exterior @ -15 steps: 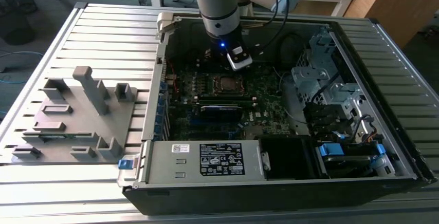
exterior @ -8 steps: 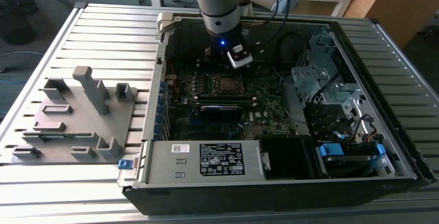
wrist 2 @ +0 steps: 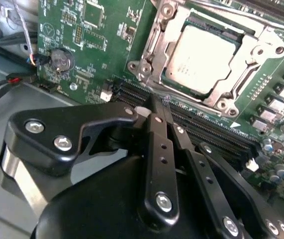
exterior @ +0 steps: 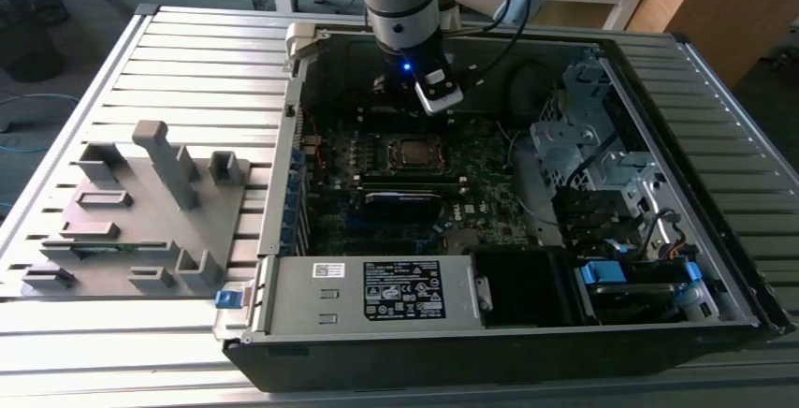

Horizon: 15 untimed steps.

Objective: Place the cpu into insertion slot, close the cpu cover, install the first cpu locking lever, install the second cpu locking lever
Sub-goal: 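Install the first cpu locking lever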

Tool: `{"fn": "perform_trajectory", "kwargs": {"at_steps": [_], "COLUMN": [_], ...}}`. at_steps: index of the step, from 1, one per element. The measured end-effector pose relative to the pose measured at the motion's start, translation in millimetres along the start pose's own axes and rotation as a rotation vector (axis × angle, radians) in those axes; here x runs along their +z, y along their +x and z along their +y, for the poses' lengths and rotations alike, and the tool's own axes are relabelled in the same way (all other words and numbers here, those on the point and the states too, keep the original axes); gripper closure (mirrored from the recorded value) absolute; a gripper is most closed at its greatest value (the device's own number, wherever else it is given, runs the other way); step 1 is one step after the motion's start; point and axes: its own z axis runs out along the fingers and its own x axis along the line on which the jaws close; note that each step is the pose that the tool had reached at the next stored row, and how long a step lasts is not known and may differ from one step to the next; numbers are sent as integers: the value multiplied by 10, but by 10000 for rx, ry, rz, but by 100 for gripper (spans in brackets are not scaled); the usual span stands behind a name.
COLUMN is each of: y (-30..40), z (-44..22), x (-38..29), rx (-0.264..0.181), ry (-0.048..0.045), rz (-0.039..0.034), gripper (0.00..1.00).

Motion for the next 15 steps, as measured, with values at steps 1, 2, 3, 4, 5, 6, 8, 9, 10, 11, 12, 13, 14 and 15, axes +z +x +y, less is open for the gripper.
{"fn": "perform_trajectory", "kwargs": {"at_steps": [1,2,3,4,5,6,8,9,10,11,12,13,14,15], "y": [0,0,0,0,0,0,-3,-5,-7,-8,-10,-12,-12,-14], "z": [0,0,0,0,0,0,0,0,1,1,1,1,1,1], "x": [0,0,0,-1,-1,-1,0,1,2,4,5,7,7,7], "rx": [0,0,0,0,0,0,15,25,37,49,61,71,76,82], "ry": [-1,-2,-1,0,0,0,35,56,86,124,163,186,197,221], "rz": [0,-1,-1,0,0,4,139,223,329,440,554,643,689,760], "gripper": [90,90,90,90,90,90,90,90,90,90,90,90,90,90]}}
